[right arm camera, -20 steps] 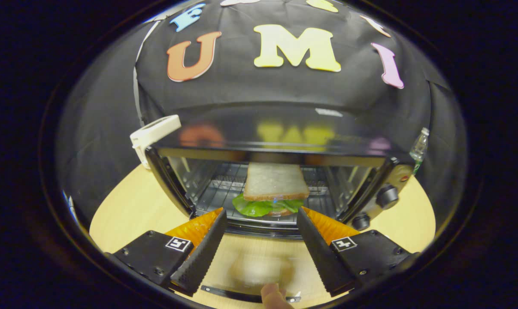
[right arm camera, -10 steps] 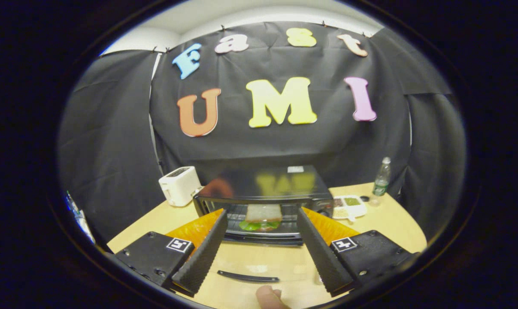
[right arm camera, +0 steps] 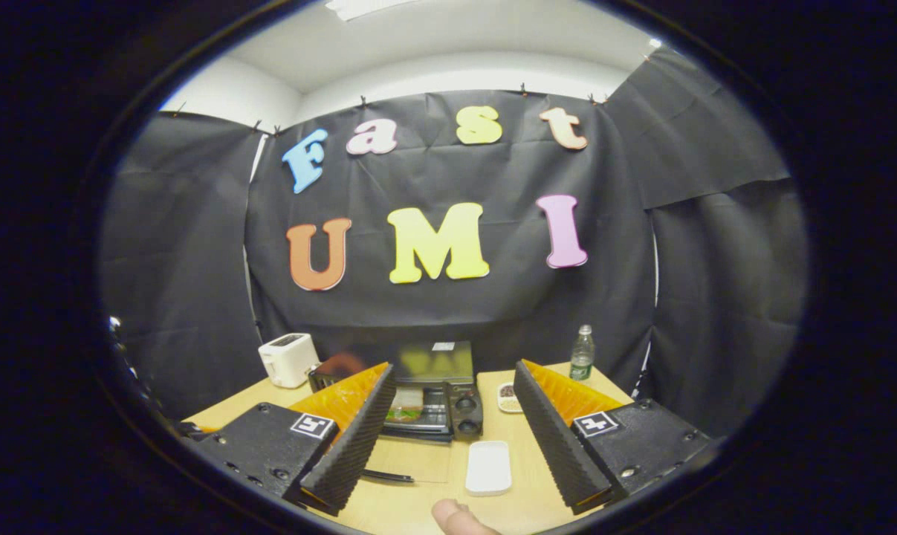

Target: Open the electric oven with the left hand, put the food in, and close the electric oven.

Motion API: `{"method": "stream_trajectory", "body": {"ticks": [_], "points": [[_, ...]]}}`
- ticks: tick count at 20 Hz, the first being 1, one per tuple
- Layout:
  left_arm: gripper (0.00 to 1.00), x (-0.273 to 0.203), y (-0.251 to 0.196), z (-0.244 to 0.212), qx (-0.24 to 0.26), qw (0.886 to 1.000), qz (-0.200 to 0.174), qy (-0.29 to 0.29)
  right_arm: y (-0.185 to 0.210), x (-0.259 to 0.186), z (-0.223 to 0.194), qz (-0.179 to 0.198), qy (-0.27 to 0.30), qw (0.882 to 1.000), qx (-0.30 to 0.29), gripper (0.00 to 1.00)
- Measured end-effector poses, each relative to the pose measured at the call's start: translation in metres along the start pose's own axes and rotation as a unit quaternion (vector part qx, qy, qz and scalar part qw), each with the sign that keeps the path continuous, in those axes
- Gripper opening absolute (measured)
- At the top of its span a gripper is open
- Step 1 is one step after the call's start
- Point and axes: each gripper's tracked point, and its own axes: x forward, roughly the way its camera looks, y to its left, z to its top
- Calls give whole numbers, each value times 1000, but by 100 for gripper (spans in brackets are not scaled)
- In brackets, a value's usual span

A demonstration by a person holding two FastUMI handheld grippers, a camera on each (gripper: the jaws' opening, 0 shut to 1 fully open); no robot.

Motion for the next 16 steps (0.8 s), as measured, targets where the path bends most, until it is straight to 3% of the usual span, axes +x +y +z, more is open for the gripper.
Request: {"method": "stream_trajectory", "body": {"ticks": [7,13,14,16], "points": [[93,54,-27,-74,22,995,-2,96,-49,-56,54,-20,-74,997,-11,96],[93,84,-55,-112,26,987,0,156,-80,-83,65,-41,-105,994,-13,96],[93,88,-61,-116,27,986,-1,163,-83,-84,64,-42,-107,993,-12,100],[94,97,-67,-123,34,984,-1,173,-90,-87,61,-43,-110,993,-7,96]]}}
